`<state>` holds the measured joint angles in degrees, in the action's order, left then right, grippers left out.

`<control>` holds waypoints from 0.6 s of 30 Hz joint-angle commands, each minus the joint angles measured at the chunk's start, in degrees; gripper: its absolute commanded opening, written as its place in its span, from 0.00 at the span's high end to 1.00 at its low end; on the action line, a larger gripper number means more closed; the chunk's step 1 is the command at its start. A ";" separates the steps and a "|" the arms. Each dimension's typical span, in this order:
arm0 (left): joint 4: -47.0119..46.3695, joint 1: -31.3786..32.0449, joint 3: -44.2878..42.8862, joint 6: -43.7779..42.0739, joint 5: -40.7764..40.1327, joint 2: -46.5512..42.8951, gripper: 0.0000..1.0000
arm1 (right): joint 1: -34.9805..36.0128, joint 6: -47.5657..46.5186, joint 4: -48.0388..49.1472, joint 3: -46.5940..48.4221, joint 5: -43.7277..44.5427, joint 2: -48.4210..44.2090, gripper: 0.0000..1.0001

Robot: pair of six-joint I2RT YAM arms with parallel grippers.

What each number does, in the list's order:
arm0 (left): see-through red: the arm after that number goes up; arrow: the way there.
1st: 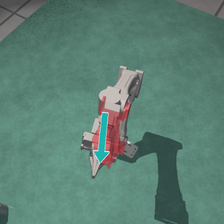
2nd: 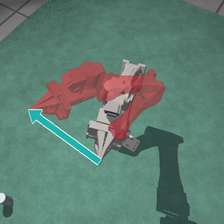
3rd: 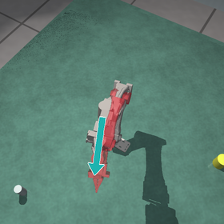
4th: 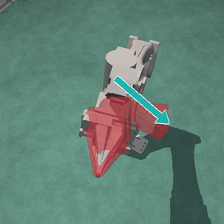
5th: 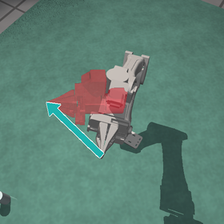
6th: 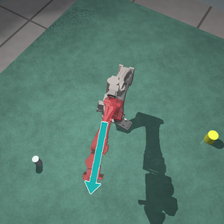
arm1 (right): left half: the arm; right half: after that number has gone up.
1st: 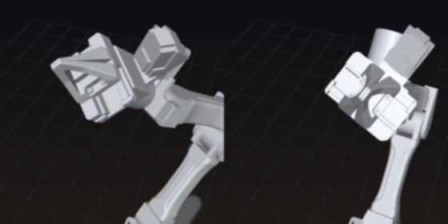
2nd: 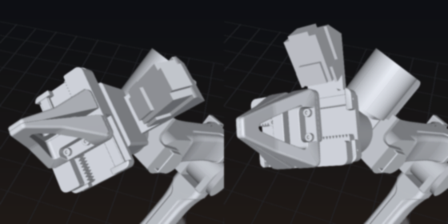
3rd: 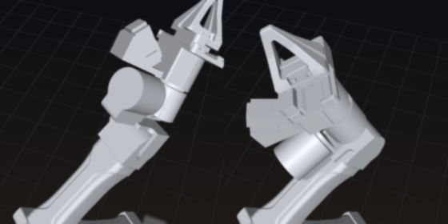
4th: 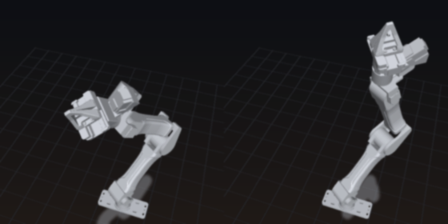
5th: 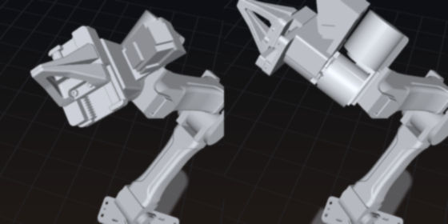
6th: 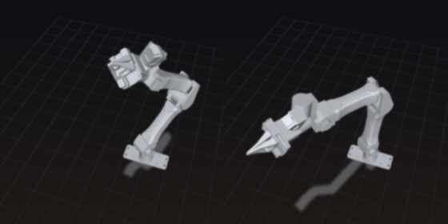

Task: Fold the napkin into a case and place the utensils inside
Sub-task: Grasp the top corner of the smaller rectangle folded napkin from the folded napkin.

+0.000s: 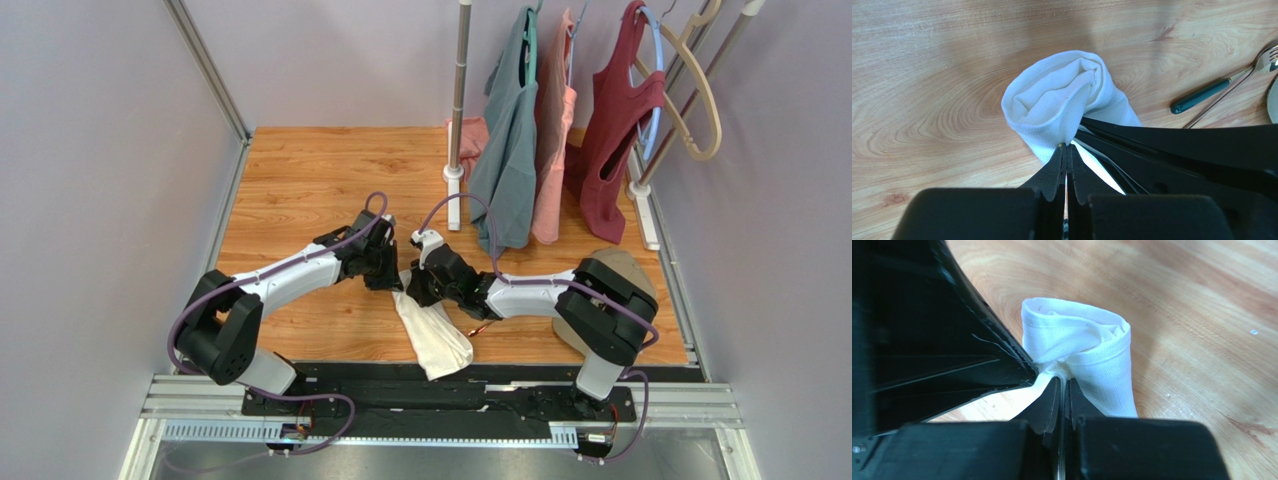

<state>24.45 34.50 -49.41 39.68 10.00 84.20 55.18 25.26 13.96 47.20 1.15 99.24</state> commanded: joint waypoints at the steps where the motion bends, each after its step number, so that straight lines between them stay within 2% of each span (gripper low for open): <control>1: -0.63 0.22 0.28 0.22 -0.07 -1.41 1.00 | -0.77 1.99 3.63 0.09 0.43 -5.37 1.00; 6: -0.81 0.30 -0.77 0.13 0.37 -0.45 1.00 | -0.77 2.43 3.71 -0.44 -0.36 -5.82 1.00; 11: -1.24 0.22 -1.48 0.57 1.25 -0.53 1.00 | -0.69 2.87 6.69 0.26 -4.05 -1.60 1.00; 18: -1.95 0.30 0.01 2.59 2.83 -1.32 1.00 | -0.60 2.96 10.12 1.05 -2.82 1.92 1.00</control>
<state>24.43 34.48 -49.41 40.01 9.96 84.23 54.50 27.27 17.58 46.78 -2.02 99.83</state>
